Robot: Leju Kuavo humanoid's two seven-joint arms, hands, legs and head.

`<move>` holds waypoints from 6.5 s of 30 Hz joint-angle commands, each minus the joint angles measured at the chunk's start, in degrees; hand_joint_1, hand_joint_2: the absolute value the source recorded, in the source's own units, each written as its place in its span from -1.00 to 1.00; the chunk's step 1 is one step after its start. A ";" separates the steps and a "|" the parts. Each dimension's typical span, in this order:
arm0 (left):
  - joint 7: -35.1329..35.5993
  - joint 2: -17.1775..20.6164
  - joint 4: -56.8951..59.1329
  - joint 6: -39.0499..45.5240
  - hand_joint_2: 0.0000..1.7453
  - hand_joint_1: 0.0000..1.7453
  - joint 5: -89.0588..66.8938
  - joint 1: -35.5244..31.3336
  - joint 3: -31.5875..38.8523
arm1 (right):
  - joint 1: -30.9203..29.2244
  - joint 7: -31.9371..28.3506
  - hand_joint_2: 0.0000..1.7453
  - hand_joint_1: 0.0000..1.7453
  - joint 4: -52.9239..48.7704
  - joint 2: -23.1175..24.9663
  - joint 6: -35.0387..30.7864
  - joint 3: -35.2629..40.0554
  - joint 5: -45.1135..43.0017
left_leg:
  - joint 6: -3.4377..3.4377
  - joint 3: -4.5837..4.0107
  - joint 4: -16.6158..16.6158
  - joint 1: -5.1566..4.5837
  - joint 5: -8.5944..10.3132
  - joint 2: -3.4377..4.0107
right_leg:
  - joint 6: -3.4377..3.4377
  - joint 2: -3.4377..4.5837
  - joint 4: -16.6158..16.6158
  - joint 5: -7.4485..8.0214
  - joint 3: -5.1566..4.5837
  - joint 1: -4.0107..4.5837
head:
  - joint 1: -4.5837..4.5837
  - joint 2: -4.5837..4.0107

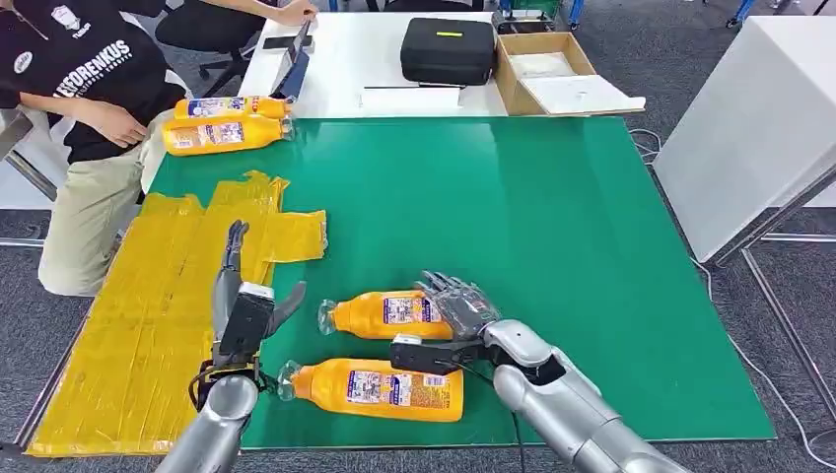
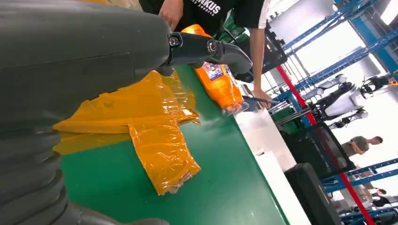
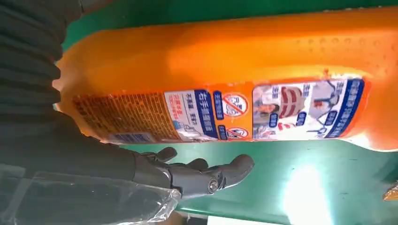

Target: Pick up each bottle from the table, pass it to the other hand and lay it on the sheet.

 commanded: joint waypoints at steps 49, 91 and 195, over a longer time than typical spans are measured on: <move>0.28 -0.05 2.55 0.10 1.00 -1.00 -0.11 -0.04 0.96 | -3.93 2.61 1.00 1.00 22.42 5.84 -13.25 -0.65 -1.90 | -0.18 0.55 -0.06 0.05 0.01 -0.05 | -0.11 -0.10 -0.10 0.00 0.50 0.06 | -0.02 0.00; 3.25 -3.21 -0.53 -39.45 1.00 -1.00 29.34 -5.79 -11.20 | 9.60 -19.42 1.00 1.00 -0.81 14.40 -39.62 -13.54 -14.35 | -0.23 0.05 0.01 0.07 -0.03 -0.09 | -0.15 -0.17 -0.02 -0.06 0.05 0.07 | 0.00 0.00; 6.49 8.04 -4.23 1.62 1.00 1.00 -17.42 -2.36 9.11 | 29.33 -23.09 1.00 -1.00 -43.57 0.80 -42.13 -14.11 -11.40 | -0.24 0.24 -0.16 0.02 -0.04 0.09 | -0.16 0.04 -0.12 -0.04 0.15 0.03 | 0.00 0.00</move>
